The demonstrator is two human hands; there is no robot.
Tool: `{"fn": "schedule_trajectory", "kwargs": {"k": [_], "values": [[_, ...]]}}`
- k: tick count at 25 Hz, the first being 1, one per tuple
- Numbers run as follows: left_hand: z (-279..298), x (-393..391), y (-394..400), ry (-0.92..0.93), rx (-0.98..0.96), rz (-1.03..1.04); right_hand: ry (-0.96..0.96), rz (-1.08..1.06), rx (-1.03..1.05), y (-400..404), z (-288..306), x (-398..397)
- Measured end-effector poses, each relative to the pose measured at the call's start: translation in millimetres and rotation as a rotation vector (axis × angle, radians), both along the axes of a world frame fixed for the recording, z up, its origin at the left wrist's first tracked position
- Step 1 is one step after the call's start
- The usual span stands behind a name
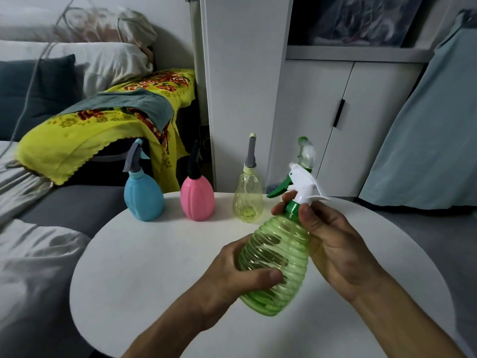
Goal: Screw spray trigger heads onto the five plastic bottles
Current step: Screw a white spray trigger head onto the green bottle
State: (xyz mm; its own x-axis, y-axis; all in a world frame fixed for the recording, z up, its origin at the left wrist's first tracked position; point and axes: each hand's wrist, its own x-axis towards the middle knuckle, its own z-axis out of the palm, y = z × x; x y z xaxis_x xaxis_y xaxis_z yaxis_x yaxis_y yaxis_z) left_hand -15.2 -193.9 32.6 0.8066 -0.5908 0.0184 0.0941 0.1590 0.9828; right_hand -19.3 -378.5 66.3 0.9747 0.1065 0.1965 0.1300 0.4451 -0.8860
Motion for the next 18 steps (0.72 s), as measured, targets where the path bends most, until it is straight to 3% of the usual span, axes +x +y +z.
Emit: {"fn": "schedule_trajectory", "kwargs": {"k": [3, 7, 9, 12, 14, 16, 18], "values": [[-5, 2, -2, 0.035, -0.018, 0.053, -0.002, -0.044, -0.137, 0, 2, -1], [-9, 5, -1, 0.068, -0.117, 0.051, 0.028, 0.168, -0.397, -4, -1, -9], [-8, 6, -4, 0.079, -0.108, 0.07, 0.011, 0.107, -0.463, -7, -3, -7], [-9, 4, -10, 0.108, 0.063, 0.216, -0.04, -0.119, -0.441, -39, 10, 3], [-8, 5, -11, 0.122, 0.146, 0.296, -0.076, -0.447, -0.435, -79, 18, 14], [-9, 10, -9, 0.135, 0.168, 0.366, -0.049, -0.732, -0.543, -119, 16, 27], [-10, 16, -8, 0.147, 0.165, 0.431, 0.02, -0.885, -0.638, -146, -2, 46]]}}
